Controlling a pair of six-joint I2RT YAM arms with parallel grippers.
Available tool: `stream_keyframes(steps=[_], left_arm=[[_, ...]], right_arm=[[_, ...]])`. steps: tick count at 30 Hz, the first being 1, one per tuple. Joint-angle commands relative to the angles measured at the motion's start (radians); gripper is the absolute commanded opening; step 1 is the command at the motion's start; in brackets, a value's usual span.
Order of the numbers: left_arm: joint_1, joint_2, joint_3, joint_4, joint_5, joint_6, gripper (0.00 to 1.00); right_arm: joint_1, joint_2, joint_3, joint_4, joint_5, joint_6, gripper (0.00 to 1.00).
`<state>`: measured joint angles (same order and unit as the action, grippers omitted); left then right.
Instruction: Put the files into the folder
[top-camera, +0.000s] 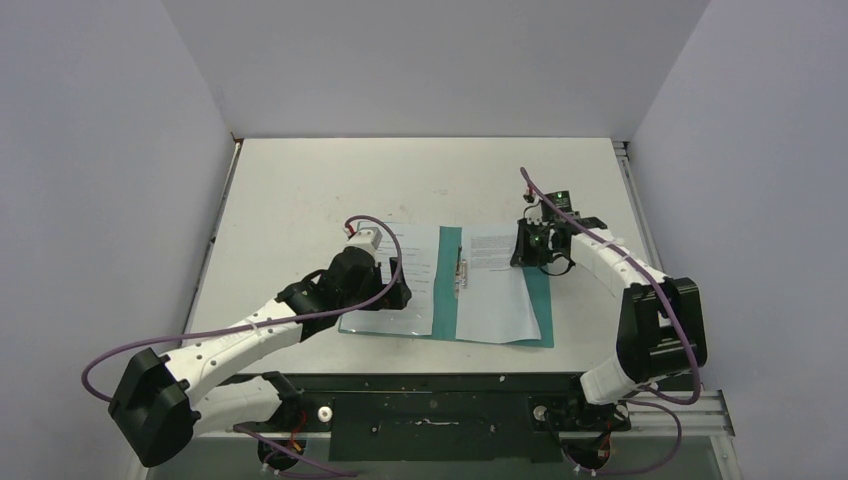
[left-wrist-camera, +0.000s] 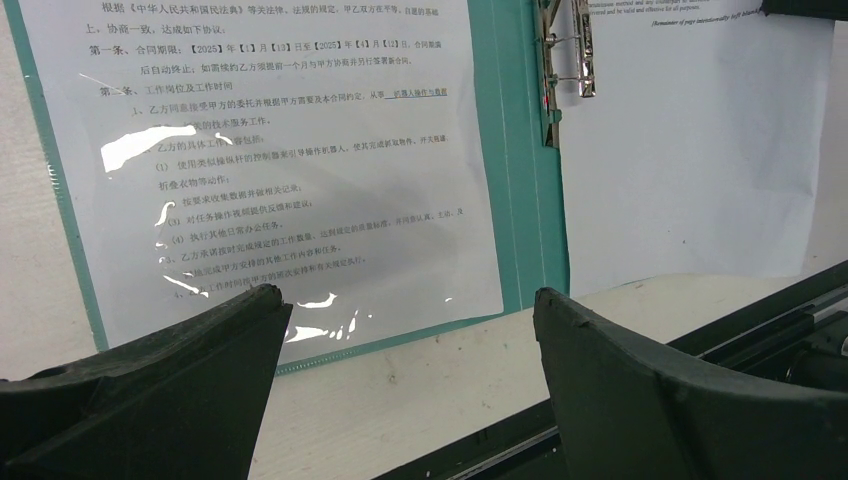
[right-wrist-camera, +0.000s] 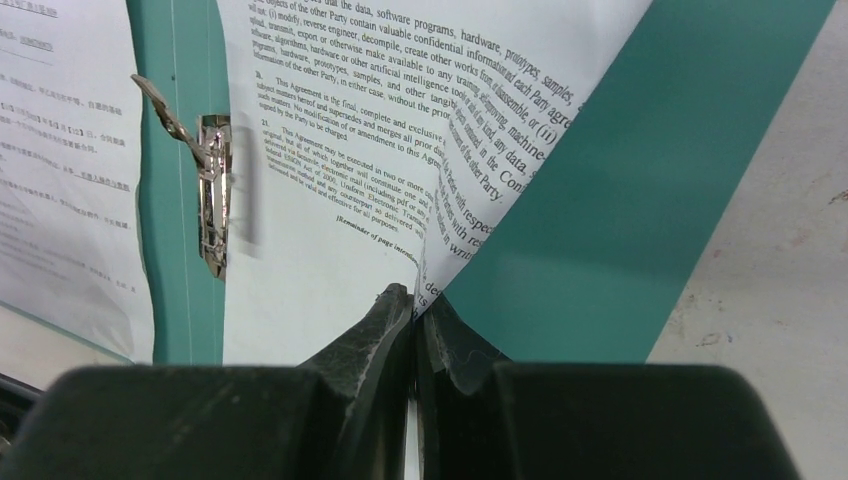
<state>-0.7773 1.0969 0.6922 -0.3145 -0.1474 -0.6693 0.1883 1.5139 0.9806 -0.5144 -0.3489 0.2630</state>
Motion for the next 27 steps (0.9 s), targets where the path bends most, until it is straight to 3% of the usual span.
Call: stream_keyframes(steps=[1, 4, 10, 27], left_arm=[[0.004, 0.004, 0.003, 0.055, 0.013, 0.012, 0.94], [0.004, 0.004, 0.001, 0.057, 0.013, 0.011, 0.94], [0.004, 0.003, 0.001, 0.055, 0.012, 0.011, 0.94], [0.005, 0.021, 0.003, 0.07, 0.029, -0.002, 0.94]], right_arm=[[0.01, 0.011, 0.033, 0.048, 0.039, -0.008, 0.07], [0.01, 0.005, 0.018, 0.075, 0.049, 0.017, 0.09], [0.017, 0.004, -0.001, 0.097, 0.061, 0.037, 0.28], [0.017, -0.076, -0.078, 0.12, 0.188, 0.076, 0.56]])
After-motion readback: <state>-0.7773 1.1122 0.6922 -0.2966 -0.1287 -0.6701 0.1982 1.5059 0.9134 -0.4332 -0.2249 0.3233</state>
